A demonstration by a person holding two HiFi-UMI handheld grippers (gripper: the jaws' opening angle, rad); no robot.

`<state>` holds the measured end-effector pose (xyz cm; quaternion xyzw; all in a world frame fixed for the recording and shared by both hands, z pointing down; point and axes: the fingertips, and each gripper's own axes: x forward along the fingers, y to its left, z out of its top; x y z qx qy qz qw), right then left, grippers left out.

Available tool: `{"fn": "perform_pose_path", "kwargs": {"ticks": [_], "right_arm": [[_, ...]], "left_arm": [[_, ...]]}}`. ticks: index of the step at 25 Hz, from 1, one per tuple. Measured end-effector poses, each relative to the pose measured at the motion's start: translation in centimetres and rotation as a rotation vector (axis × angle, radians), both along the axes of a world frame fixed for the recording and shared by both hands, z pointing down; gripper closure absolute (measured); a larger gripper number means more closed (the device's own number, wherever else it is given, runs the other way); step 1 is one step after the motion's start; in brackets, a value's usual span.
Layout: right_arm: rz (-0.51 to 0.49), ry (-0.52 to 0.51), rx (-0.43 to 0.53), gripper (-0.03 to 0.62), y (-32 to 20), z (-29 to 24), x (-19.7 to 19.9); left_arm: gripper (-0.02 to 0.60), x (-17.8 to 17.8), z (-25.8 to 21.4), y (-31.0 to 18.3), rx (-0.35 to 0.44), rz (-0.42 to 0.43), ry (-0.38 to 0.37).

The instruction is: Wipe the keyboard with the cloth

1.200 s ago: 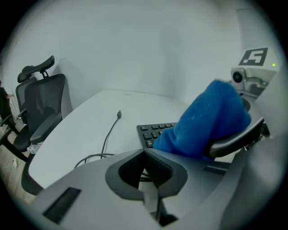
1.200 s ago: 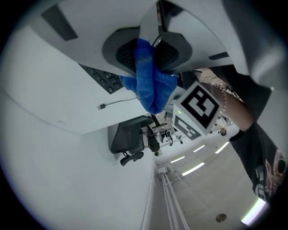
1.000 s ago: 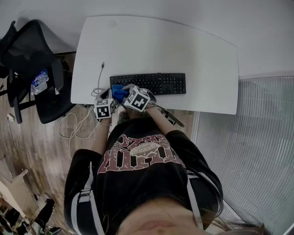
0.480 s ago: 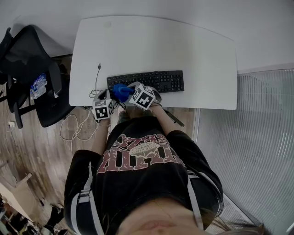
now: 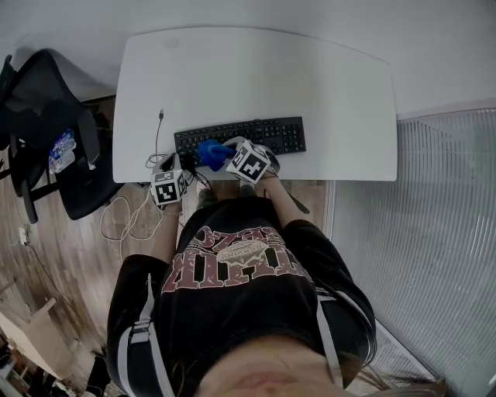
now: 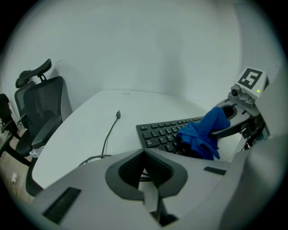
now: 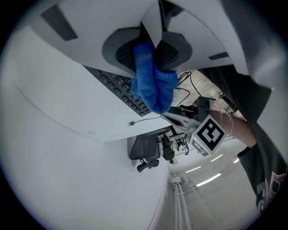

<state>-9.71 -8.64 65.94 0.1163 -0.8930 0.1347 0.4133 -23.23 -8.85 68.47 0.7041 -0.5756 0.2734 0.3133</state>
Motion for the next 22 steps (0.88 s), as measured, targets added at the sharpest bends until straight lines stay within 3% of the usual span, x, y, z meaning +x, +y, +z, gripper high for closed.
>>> {"fn": "perform_pose_path", "kwargs": {"ticks": [11,22], "right_arm": [[0.023,0.055,-0.007,0.530,-1.1,0.2,5.0],[0.114,0.077,-0.026,0.530,-1.6,0.7,10.2]], "left_arm": [[0.548,0.0,0.0,0.0,-0.008,-0.005,-0.014],[0.548,0.0,0.0,0.0,-0.009,-0.018,-0.025]]}}
